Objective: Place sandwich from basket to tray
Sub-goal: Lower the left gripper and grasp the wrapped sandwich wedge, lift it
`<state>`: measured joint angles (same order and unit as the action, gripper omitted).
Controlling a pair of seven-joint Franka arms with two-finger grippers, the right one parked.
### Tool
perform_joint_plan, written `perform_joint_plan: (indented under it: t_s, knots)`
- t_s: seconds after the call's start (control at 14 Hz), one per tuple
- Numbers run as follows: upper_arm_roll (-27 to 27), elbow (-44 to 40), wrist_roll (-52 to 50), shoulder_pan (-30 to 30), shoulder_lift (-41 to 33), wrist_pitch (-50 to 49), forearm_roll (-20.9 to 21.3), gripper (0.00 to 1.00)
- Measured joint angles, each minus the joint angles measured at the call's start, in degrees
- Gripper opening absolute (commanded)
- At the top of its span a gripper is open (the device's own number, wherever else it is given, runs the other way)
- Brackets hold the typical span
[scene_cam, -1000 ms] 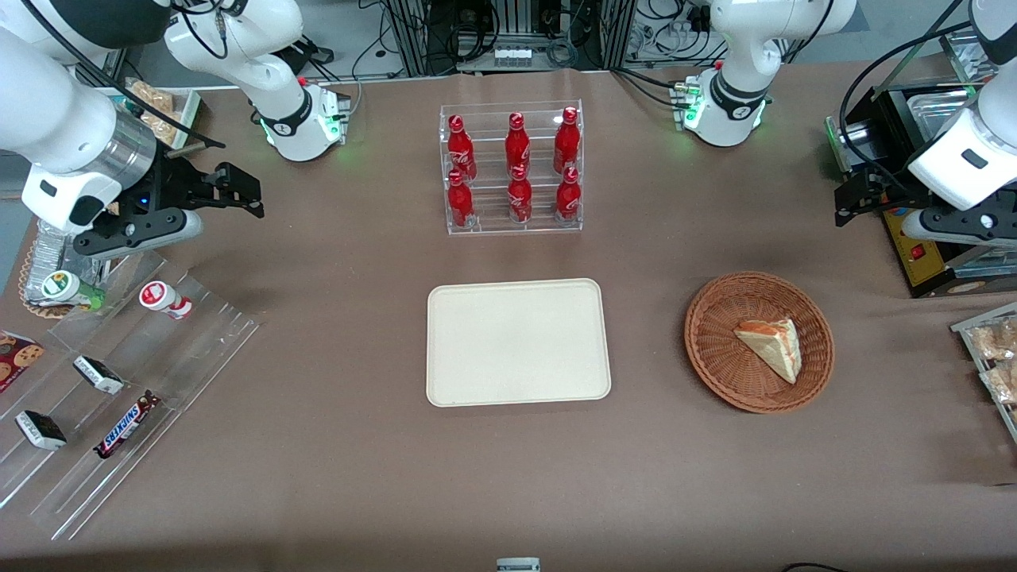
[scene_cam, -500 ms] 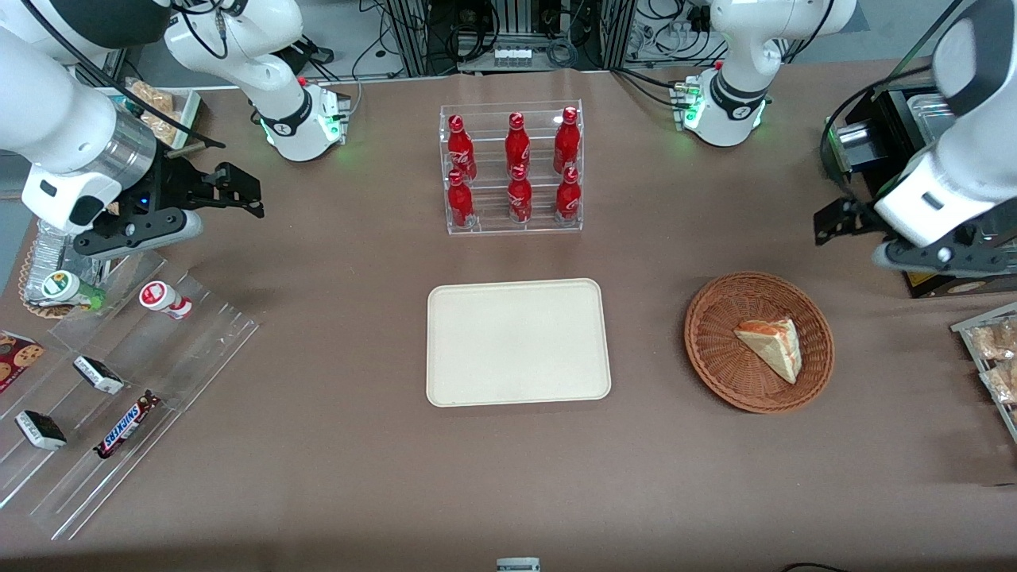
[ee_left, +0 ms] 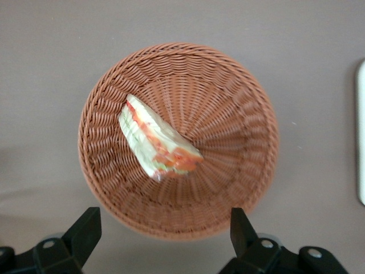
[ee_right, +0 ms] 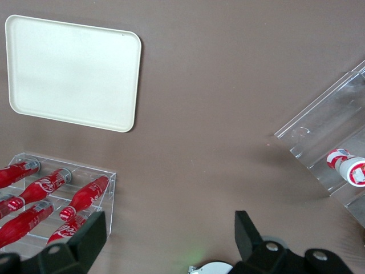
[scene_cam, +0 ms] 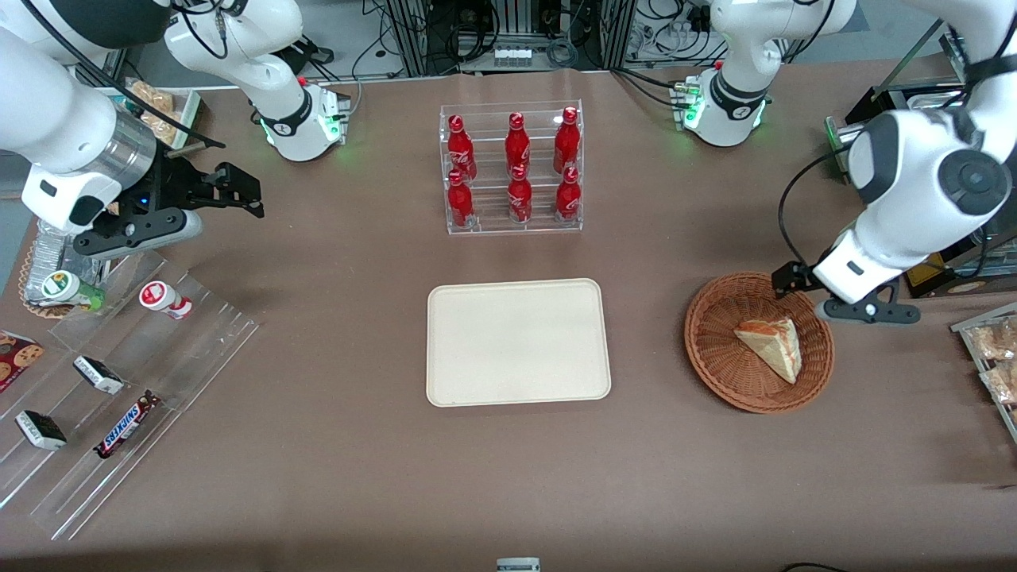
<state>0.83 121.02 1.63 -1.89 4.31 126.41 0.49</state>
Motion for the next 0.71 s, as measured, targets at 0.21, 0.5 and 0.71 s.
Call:
perform_joint_plan:
  t_s: [0.21,0.5,0.71]
  knots:
    - [-0.11,5.54,-9.79,1.47,2.69,12.06,-0.02,1.00]
    - [-0.09,8.78,-38.79,1.60,6.92,22.24,-0.09,1.00]
    - [0.06,8.86,-54.82,1.57,11.09,27.15,-0.06,1.00]
